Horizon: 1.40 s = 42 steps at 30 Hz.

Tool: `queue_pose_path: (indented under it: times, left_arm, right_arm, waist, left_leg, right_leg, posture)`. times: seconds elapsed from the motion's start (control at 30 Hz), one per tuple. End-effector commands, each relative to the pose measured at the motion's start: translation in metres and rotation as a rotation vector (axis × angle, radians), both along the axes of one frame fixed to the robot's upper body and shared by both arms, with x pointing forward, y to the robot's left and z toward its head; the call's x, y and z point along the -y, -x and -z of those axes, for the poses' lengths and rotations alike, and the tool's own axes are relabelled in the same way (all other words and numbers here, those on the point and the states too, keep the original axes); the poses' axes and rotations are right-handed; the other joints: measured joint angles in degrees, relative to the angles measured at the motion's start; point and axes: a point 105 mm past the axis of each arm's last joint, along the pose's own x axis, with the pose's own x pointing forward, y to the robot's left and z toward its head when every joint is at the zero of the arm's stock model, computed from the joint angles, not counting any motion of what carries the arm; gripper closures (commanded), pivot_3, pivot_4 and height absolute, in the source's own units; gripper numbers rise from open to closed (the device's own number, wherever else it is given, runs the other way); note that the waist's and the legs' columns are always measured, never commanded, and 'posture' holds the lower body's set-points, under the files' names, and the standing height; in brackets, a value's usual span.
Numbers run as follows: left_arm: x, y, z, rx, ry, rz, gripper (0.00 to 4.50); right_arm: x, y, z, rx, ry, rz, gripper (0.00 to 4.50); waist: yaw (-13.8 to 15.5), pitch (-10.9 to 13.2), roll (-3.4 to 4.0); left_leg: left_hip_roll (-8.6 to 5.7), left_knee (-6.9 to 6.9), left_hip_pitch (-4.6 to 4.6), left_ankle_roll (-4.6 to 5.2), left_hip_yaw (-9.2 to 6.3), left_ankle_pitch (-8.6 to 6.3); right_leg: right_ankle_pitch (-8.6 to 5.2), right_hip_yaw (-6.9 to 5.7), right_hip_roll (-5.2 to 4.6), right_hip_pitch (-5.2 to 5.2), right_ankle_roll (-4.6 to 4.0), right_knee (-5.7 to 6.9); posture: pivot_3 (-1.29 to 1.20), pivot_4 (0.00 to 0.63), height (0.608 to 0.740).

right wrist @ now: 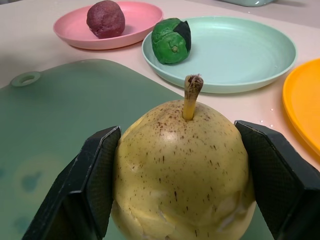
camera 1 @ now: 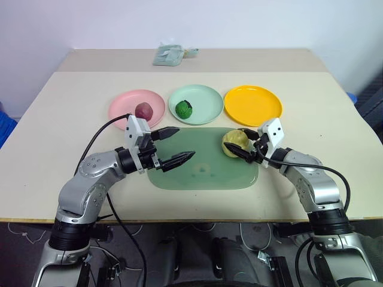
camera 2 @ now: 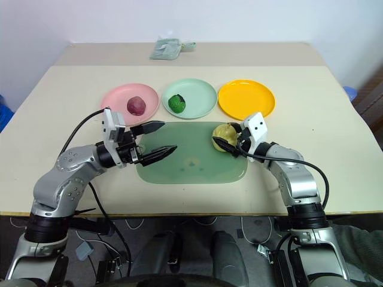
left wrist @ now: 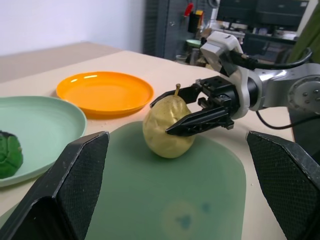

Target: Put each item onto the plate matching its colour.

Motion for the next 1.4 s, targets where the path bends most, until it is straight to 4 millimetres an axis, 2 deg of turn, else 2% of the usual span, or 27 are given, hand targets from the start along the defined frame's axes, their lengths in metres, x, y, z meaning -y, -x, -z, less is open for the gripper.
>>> queue_pose_path:
  times: [0.03,0.1,0.2,0.3,0.4,0.53,0.57,0.6,0.8,0.97,1.03,1.13,1.27,1.4]
  left_arm:
    - [0.000,0.006,-0.010,0.038,0.024,-0.007,0.00]
    - [0.002,0.009,-0.012,0.040,0.035,-0.013,0.00]
    - [-0.001,0.014,-0.010,0.035,0.039,-0.027,0.00]
    - [-0.005,0.018,-0.008,0.031,0.037,-0.032,0.00]
    - [-0.009,0.026,-0.006,0.032,0.019,-0.047,0.00]
    - [-0.017,0.036,-0.004,0.031,-0.018,-0.065,0.00]
    - [-0.020,0.037,-0.003,0.029,-0.030,-0.070,0.00]
    - [-0.022,0.039,-0.003,0.027,-0.038,-0.076,0.00]
    - [-0.029,0.044,-0.003,0.021,-0.053,-0.102,0.00]
    - [-0.030,0.038,-0.011,0.050,-0.022,-0.183,0.00]
    - [-0.031,0.034,-0.011,0.054,-0.028,-0.220,0.00]
    - [-0.035,0.030,-0.007,0.046,-0.054,-0.256,0.00]
    - [-0.041,0.026,-0.004,0.043,-0.056,-0.264,0.00]
    - [-0.049,0.019,0.002,0.027,-0.052,-0.298,0.00]
  right_arm:
    - [-0.001,-0.014,-0.049,0.161,-0.052,-0.009,1.45]
    - [0.001,-0.026,-0.068,0.224,-0.066,0.010,1.45]
    - [0.015,-0.064,-0.087,0.299,-0.050,0.146,1.45]
    - [0.018,-0.081,-0.089,0.311,-0.047,0.184,1.45]
    - [0.029,-0.105,-0.080,0.254,-0.001,0.288,1.45]
    - [0.032,-0.114,-0.066,0.187,0.025,0.325,1.45]
    - [0.032,-0.115,-0.063,0.175,0.029,0.330,0.42]
    - [0.033,-0.116,-0.061,0.168,0.034,0.337,0.04]
    - [0.040,-0.117,-0.071,0.232,0.020,0.392,0.04]
    - [0.042,-0.103,-0.094,0.319,-0.055,0.263,0.04]
    - [0.045,-0.089,-0.100,0.357,-0.053,0.192,0.04]
    - [0.046,-0.060,-0.098,0.363,-0.033,0.103,0.04]
    - [0.057,-0.007,-0.074,0.275,0.025,0.078,0.04]
    - [0.066,0.025,-0.054,0.187,0.045,0.119,0.04]
  waist:
    - [-0.1,0.0,0.05]
    - [-0.3,0.1,0.10]
    - [-0.6,0.1,0.11]
    - [-0.6,0.1,0.09]
    - [-0.9,0.1,0.09]
    - [-1.6,0.1,0.10]
    - [-1.7,0.1,0.10]
    - [-1.7,0.1,0.10]
    - [-1.8,0.1,0.14]
    - [-1.5,0.1,0.16]
    - [-1.3,0.1,0.15]
    - [-0.9,0.1,0.14]
    - [-0.9,0.1,0.18]
    - [-1.4,0.0,0.24]
  left_leg:
    - [0.00,0.00,0.00,0.00,0.01,0.00]
    - [0.00,0.00,0.00,0.00,0.03,0.00]
    - [0.00,-0.03,0.00,-0.01,0.03,0.01]
    - [0.00,-0.11,0.02,-0.03,0.04,0.02]
    - [0.00,-0.22,0.02,-0.04,0.07,0.02]
    - [0.00,-0.36,0.02,-0.07,0.09,0.04]
    - [0.00,-0.45,0.04,-0.12,0.10,0.07]
    - [0.00,-0.54,0.05,-0.16,0.10,0.10]
    - [0.02,-0.72,0.15,-0.29,0.09,0.18]
    - [0.01,-0.70,0.15,-0.28,0.09,0.18]
    - [0.01,-0.71,0.15,-0.28,0.07,0.17]
    - [0.02,-0.72,0.15,-0.27,0.01,0.17]
    - [0.02,-0.73,0.15,-0.24,0.01,0.15]
    - [0.03,-0.69,0.20,-0.24,0.06,0.15]
  right_leg:
    - [0.00,0.01,0.00,-0.01,0.00,0.00]
    - [0.00,0.05,0.01,-0.03,0.00,0.01]
    - [0.01,0.05,0.06,-0.05,0.01,0.02]
    - [0.01,0.06,0.09,-0.04,0.01,-0.01]
    - [0.01,0.08,0.09,-0.07,0.02,-0.06]
    - [0.01,0.13,0.08,-0.09,0.00,-0.17]
    - [0.01,0.14,0.08,-0.11,0.00,-0.19]
    - [0.02,0.16,0.09,-0.14,0.00,-0.19]
    - [0.01,0.20,0.14,-0.18,-0.02,-0.14]
    - [0.03,0.20,0.16,-0.16,0.02,-0.15]
    - [0.10,0.19,0.16,-0.15,0.14,-0.16]
    - [0.11,0.16,0.16,-0.12,0.16,-0.16]
    - [0.10,0.17,0.13,-0.13,0.15,-0.15]
    - [0.01,0.24,0.12,-0.13,-0.02,-0.11]
  posture:
    - [0.00,0.150,0.740]
    - [0.00,0.150,0.740]
    - [0.00,0.150,0.740]
    - [0.00,0.150,0.740]
    - [0.00,0.150,0.740]
    - [0.00,0.150,0.740]
    - [0.00,0.150,0.740]
    - [0.00,0.150,0.740]
    - [0.00,0.150,0.740]
    - [0.00,0.150,0.740]
    - [0.00,0.150,0.740]
    - [0.00,0.150,0.740]
    - [0.00,0.150,0.740]
    - [0.00,0.150,0.740]
